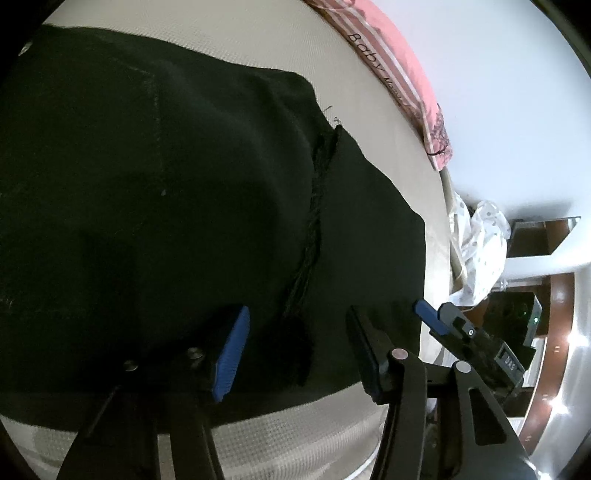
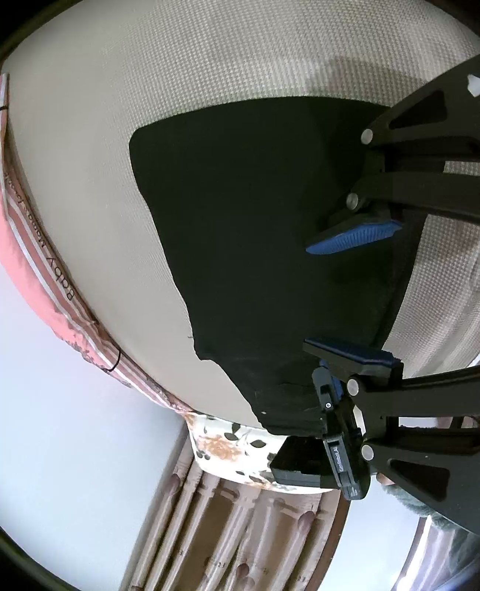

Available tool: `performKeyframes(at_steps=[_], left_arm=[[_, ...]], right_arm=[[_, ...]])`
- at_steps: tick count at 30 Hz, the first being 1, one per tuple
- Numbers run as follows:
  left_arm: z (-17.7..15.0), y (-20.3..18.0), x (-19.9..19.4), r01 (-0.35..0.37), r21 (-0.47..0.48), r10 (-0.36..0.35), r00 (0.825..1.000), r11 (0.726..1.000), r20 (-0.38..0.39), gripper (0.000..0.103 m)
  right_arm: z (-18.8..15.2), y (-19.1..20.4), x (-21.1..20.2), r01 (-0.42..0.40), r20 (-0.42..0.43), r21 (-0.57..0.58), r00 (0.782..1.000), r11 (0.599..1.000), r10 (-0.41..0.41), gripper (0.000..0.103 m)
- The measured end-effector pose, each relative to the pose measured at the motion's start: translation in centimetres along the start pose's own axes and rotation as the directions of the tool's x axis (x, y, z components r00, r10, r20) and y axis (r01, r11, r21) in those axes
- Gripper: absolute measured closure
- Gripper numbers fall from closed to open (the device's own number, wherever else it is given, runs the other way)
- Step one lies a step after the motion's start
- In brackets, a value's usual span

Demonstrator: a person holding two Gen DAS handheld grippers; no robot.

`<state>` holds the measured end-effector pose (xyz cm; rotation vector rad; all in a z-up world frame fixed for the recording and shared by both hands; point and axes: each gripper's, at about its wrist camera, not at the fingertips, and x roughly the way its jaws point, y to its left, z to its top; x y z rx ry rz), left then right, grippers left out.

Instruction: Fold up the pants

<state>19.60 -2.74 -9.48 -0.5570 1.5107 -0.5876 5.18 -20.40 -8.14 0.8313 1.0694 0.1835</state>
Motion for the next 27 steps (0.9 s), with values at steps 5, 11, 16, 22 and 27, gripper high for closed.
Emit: performKeyframes(at_steps=[5, 11, 16, 22, 27], left_arm=[[0.4, -0.1, 0.6, 0.012, 0.009, -0.012, 1.000, 1.000, -0.005, 0.048], [-0.7, -0.6, 1.7, 0.059, 0.023, -0.058, 0.997, 0.998, -0.049, 0.048], [-1.2, -0.5, 1.9, 0.081, 0.019, -0.080, 0.995, 0.997, -0.056, 0.048], [-0.4, -1.1, 3.0, 0.106, -0.024, -0.106, 0.994, 0.994, -0.011, 0.048], [-0.7, -2.4, 3.5, -0.032, 0.071, 0.032, 0.999, 0.997, 0.012, 0.089]], right_arm=[[0.0, -0.5, -0.1, -0.008, 0.015, 0.022, 1.000, 1.000, 0.008, 0.058], [-0.1, -0.9, -0.4, -0.015, 0.019, 0.046, 1.000, 0.999, 0.014, 0.057], [0.0, -0.9, -0.5, -0.027, 0.019, 0.054, 0.999, 0.998, 0.026, 0.057], [-0.1, -1.0, -0.4, -0.027, 0.023, 0.055, 0.999, 0.998, 0.025, 0.057], [0.0, -0.7, -0.9, 0.008, 0.035, 0.033, 0.999, 0.999, -0.009, 0.056]])
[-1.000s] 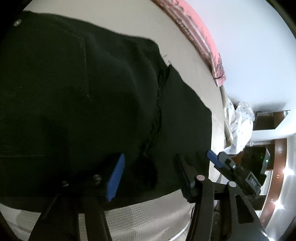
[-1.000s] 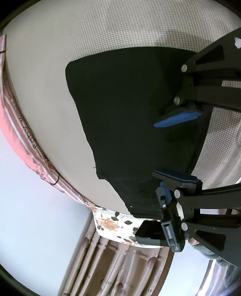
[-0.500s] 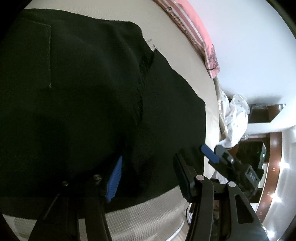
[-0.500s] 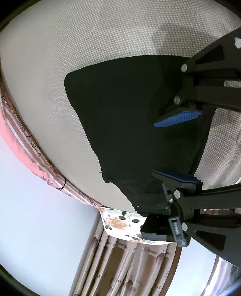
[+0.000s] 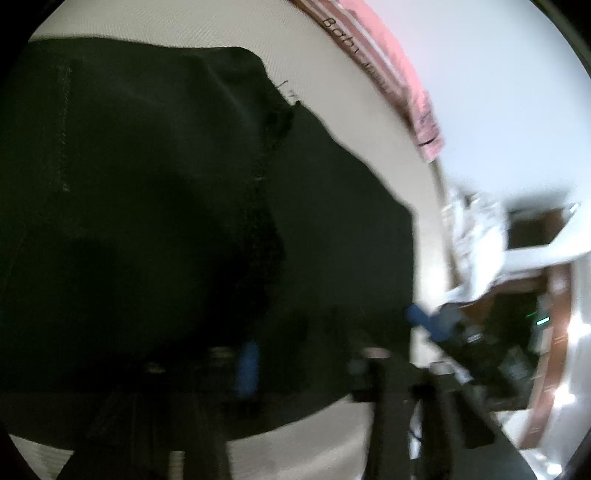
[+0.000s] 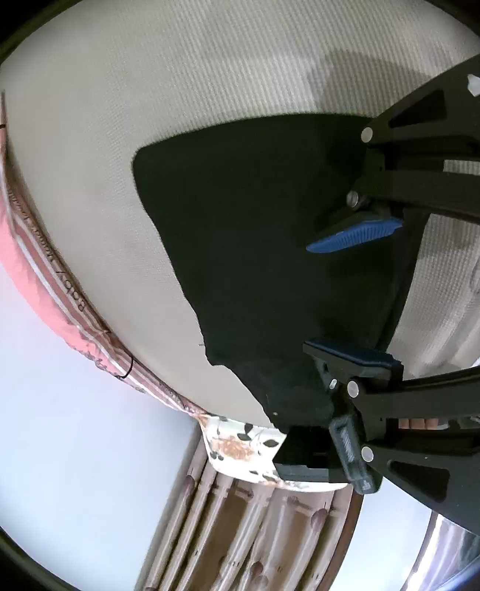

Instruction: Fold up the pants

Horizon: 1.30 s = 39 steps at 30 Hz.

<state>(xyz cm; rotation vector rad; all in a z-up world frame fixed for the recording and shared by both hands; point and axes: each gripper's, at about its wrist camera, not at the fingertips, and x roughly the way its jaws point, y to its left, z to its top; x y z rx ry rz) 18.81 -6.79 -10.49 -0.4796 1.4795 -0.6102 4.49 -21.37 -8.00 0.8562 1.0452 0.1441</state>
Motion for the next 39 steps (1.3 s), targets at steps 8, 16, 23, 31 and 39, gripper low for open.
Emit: performKeyframes(at_steps=[8, 16, 23, 31, 39], left_arm=[[-1.3, 0.1, -2.6, -0.041, 0.062, 0.035, 0.995, 0.997, 0.094, 0.100], [-2.0, 1.6, -1.0, -0.074, 0.065, 0.068, 0.994, 0.995, 0.084, 0.100], [-1.8, -0.6, -2.6, -0.248, 0.203, 0.219, 0.963, 0.947, 0.155, 0.090], [0.5, -3.9, -3.8, -0.421, 0.319, 0.291, 0.877, 0.849, 0.383, 0.078], [5.5, -5.4, 1.7, -0.411, 0.360, 0.304, 0.898, 0.837, 0.318, 0.078]], right_arm=[[0.2, -1.2, -0.3, -0.006, -0.010, 0.059, 1.000, 0.998, 0.007, 0.055], [-0.5, -1.6, 1.6, 0.139, -0.073, -0.004, 0.988, 0.990, -0.139, 0.056], [2.1, 1.2, 0.0, 0.268, 0.044, -0.149, 0.964, 0.952, -0.264, 0.055], [6.4, 2.3, 2.4, 0.465, 0.147, -0.289, 0.886, 0.837, -0.441, 0.065], [7.9, -0.1, 4.7, 0.457, 0.107, -0.255, 0.889, 0.852, -0.445, 0.072]])
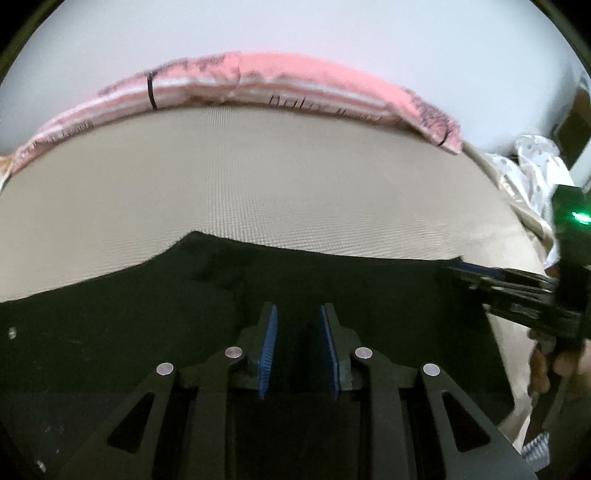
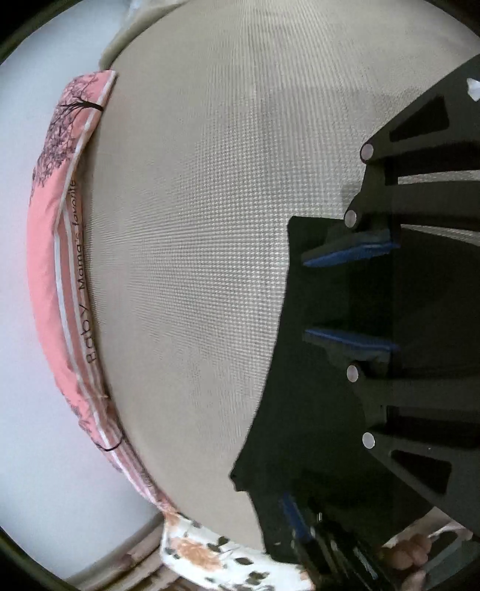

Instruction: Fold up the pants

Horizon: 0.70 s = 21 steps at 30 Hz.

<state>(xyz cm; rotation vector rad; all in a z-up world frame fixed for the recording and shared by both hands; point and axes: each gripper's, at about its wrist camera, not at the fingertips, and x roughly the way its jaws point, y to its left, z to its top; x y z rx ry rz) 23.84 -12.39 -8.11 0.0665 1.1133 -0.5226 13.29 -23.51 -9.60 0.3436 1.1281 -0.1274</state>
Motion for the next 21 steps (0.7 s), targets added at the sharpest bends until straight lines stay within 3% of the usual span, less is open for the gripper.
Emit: performKeyframes(at_steps=[2, 12, 21], left_arm=[[0.2, 0.4, 1.4, -0.018, -0.014, 0.017, 0.999, 1.000, -0.036, 0.078], [-1.3, -0.9, 0.5, -0.100, 0.088, 0.101, 0.995, 0.991, -0.007, 0.077], [-4.4, 0.0, -2.3, -0.109, 0.069, 0.110, 0.994, 0.992, -0.013, 0.076]], right_arm=[[0.0, 0.0, 0.0, -0.001, -0.002, -0.002, 1.000, 1.000, 0.001, 0.072], [-0.6, 0.1, -0.8, -0.019, 0.018, 0.008, 1.000, 1.000, 0.019, 0.072], [-5.7, 0.1, -2.7, -0.062, -0.056, 0.025, 0.996, 0.998, 0.063, 0.072]])
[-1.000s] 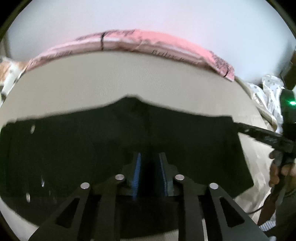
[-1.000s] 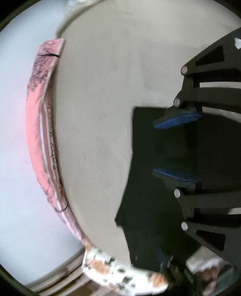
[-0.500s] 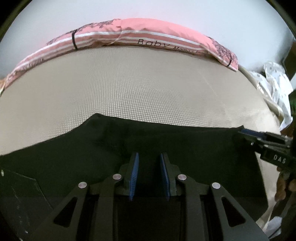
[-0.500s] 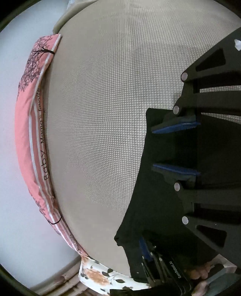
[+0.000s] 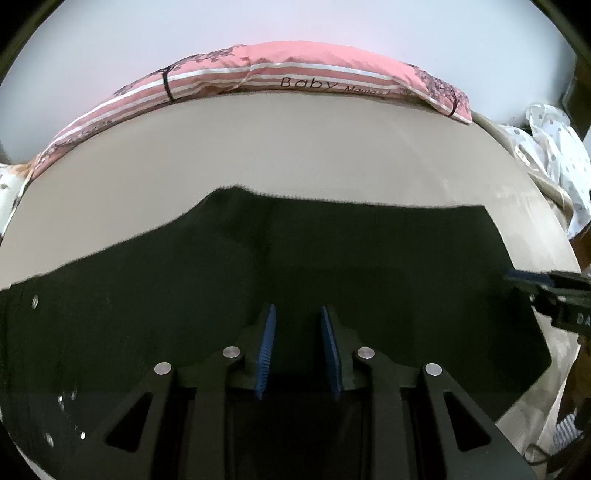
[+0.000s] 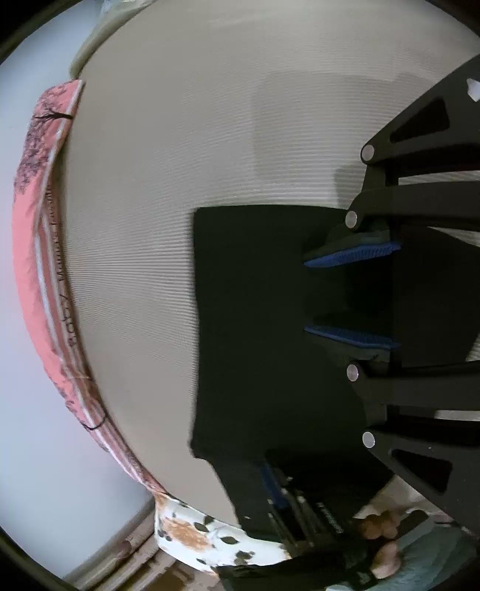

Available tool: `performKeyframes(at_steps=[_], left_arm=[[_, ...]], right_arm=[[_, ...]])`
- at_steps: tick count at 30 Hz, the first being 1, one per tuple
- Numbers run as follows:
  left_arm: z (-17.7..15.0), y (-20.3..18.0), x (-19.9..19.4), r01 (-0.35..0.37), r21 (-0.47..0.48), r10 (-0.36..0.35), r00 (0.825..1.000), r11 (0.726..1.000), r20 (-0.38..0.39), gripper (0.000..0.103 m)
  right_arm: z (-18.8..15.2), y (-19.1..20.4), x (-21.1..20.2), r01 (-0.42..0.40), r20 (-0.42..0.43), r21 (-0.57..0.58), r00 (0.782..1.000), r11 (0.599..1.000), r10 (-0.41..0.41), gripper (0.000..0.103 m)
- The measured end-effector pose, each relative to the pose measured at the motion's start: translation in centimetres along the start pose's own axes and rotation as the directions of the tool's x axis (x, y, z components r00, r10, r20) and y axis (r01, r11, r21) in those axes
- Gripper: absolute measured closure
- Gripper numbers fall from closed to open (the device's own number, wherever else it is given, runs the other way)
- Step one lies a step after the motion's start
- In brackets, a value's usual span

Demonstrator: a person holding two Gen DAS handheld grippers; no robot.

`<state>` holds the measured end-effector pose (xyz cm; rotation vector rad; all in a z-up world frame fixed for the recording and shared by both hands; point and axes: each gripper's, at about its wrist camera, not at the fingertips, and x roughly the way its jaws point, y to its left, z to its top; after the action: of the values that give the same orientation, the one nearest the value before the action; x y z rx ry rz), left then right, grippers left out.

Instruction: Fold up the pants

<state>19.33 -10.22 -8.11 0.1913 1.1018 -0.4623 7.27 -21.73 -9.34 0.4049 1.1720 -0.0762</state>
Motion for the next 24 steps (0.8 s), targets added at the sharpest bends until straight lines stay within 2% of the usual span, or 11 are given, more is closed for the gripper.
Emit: performKeyframes(at_steps=[7, 11, 17, 24], left_arm=[[-1.9, 0.6, -1.7, -0.007, -0.008, 0.007, 1.000, 1.000, -0.006, 0.073], [-2.5, 1.5, -3.5, -0.006, -0.034, 0.007, 1.000, 0.999, 0.005, 0.066], [-3.1, 3.6, -6.7, -0.054, -0.071, 0.058, 0.997, 0.996, 0.046, 0.060], [-5.3, 8.4, -10.7, -0.087, -0.207, 0.108, 0.990, 0.974, 0.091, 0.053]], right_arm=[[-3.7, 2.0, -0.4, -0.015, -0.019, -0.001, 1.000, 1.000, 0.015, 0.071], [-4.3, 3.6, 0.0, -0.033, -0.040, -0.026, 0.999, 0.999, 0.032, 0.069], [-4.8, 6.2, 1.0, -0.062, -0.064, -0.068, 0.996, 0.996, 0.058, 0.069], [-5.3, 9.8, 2.4, -0.100, -0.100, -0.145, 0.991, 0.984, 0.086, 0.069]])
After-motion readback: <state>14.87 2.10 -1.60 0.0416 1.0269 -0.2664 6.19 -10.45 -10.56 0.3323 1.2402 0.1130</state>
